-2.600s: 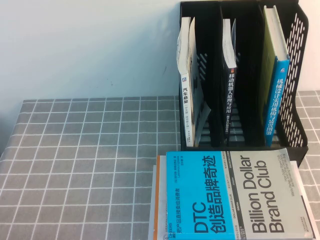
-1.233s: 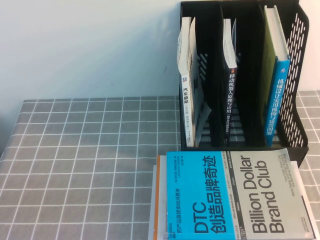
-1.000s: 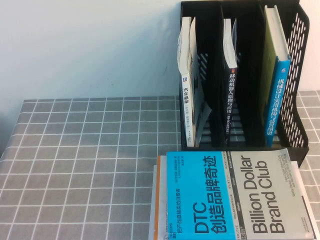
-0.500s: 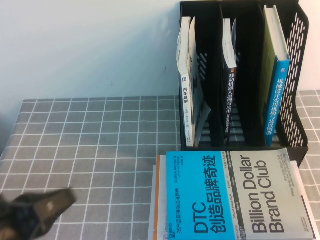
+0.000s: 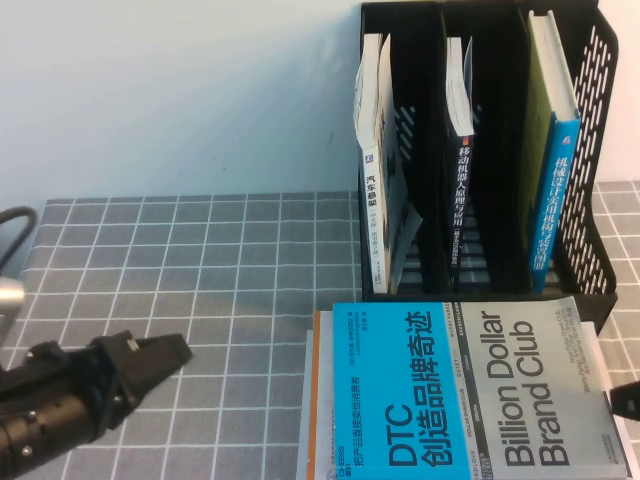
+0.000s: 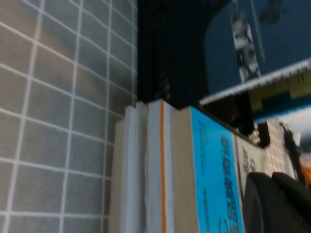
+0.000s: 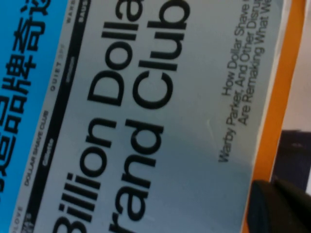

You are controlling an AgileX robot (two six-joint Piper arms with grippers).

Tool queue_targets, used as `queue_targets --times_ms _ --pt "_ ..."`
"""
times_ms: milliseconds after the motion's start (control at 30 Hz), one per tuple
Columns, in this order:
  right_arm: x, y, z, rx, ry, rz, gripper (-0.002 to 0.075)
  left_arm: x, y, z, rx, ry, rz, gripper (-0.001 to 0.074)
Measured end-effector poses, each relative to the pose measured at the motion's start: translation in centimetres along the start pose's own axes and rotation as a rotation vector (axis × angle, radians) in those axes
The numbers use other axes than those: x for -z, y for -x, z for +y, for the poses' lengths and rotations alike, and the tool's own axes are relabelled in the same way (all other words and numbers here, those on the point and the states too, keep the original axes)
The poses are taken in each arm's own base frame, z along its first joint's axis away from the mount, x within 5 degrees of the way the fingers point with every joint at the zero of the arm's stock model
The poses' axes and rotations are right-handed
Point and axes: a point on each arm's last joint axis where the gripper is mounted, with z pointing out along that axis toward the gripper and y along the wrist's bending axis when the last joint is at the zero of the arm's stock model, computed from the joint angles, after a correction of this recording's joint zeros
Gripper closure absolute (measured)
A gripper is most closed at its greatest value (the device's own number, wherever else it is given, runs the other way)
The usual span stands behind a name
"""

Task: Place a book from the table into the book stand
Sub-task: Push book with right arm

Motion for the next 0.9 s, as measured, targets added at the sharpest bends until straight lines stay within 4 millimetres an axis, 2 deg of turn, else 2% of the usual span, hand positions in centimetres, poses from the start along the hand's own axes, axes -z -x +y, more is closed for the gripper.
queue_targets --times_ms 267,433,533,633,800,900 --pt "-2.1 0.3 -0.8 -0.040 0.030 0.042 0.0729 -1.7 -1.0 0.7 0.055 -0.071 0.178 0.0738" --pt "-2.4 0.7 -0.4 -0.045 0.087 -0.001 0.0729 -2.9 -1.3 1.3 0.082 -0.099 0.267 0.0738" --pt "-2.4 1.0 -0.2 -0.054 0.112 -0.031 0.0729 -3.4 -1.5 1.7 0.090 -0.107 0.303 0.0707" --pt "-2.3 1.1 -0.1 -0.055 0.119 -0.042 0.0729 -3.7 -1.6 2.0 0.078 -0.107 0.318 0.0609" --pt "-2.4 1.1 0.0 -0.050 0.126 -0.040 0.0729 -4.0 -1.7 2.4 0.076 -0.107 0.337 0.0354" --pt "-3.0 0.9 0.6 -0.031 0.131 -0.022 0.0729 -4.3 -1.8 2.7 0.088 -0.097 0.347 0.0274"
